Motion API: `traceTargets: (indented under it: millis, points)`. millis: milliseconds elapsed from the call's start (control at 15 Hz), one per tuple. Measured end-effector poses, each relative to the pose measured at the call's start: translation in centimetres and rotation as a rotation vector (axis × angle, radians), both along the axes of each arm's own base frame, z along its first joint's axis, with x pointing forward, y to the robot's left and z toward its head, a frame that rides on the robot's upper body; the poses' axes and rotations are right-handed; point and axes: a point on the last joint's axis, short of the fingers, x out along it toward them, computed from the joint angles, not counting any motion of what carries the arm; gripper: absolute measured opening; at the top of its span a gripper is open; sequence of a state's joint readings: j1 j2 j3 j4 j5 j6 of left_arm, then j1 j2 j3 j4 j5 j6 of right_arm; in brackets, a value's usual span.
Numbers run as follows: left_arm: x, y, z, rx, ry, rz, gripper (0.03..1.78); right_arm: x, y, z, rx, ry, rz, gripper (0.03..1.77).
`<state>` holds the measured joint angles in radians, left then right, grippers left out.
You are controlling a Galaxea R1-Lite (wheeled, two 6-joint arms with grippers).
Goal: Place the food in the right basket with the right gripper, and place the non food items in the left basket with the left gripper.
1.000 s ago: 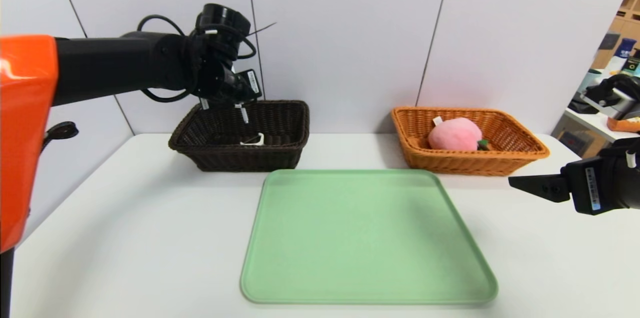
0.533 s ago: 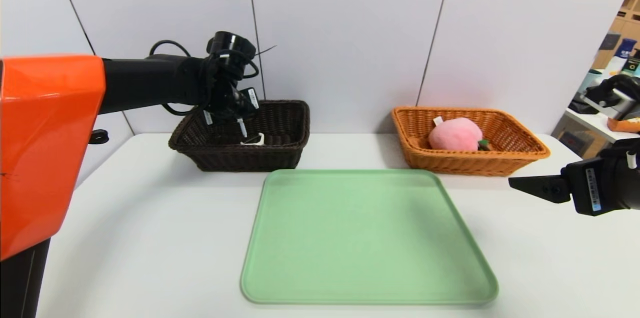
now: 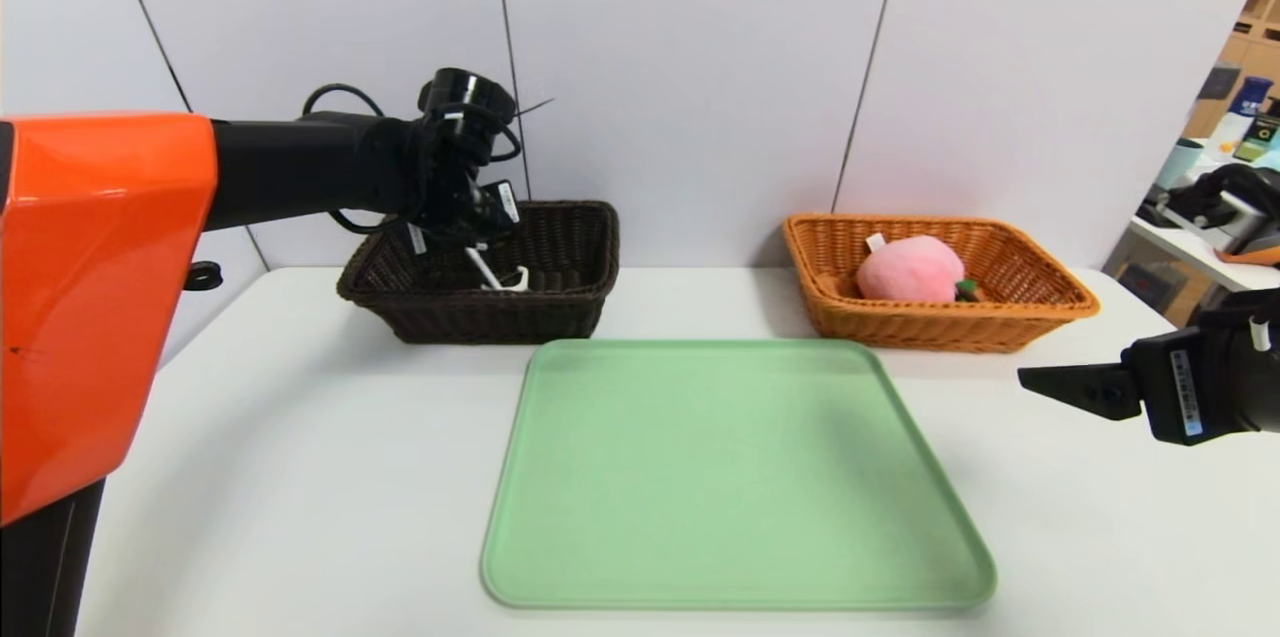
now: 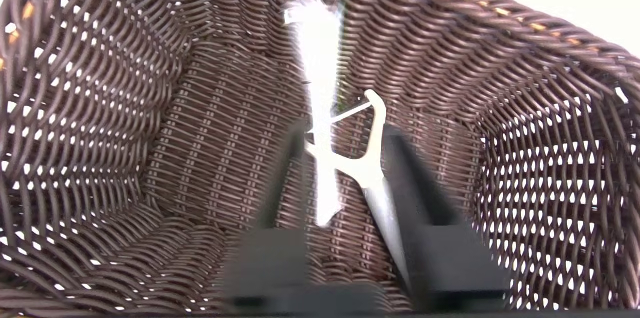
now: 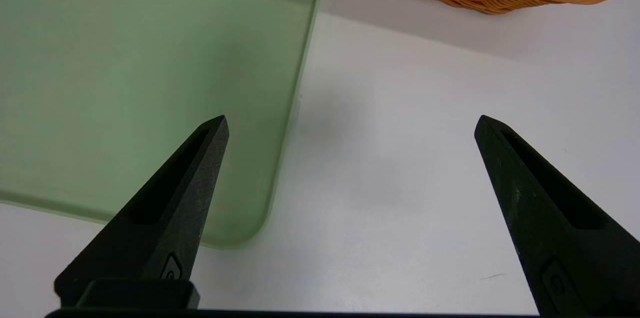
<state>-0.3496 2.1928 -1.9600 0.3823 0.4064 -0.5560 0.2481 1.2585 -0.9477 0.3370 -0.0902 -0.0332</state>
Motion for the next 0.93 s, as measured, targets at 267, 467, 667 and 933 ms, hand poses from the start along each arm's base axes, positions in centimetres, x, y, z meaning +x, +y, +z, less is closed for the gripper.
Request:
traceTargets:
  millis: [267, 467, 667, 933]
  points:
    - [0.0, 0.0, 0.1, 0.002, -0.002, 0.0, 1.05, 0.0, 0.0, 0.0, 0.001, -0.001, 0.001, 1.7]
    - [-0.6, 0.2, 1.3, -0.004, -0.029, -0.009, 1.26, 0.1, -0.1, 0.1, 0.005, -0.012, -0.005, 1.7]
    - [-2.3, 1.7, 5.4, 0.033, -0.12, -0.109, 1.4, 0.1, -0.5, 0.4, 0.009, -0.025, -0.032, 1.7]
    - [-4.7, 5.6, 11.7, 0.24, -0.345, -0.267, 1.52, -0.5, -1.3, 1.1, 0.012, -0.066, -0.06, 1.7]
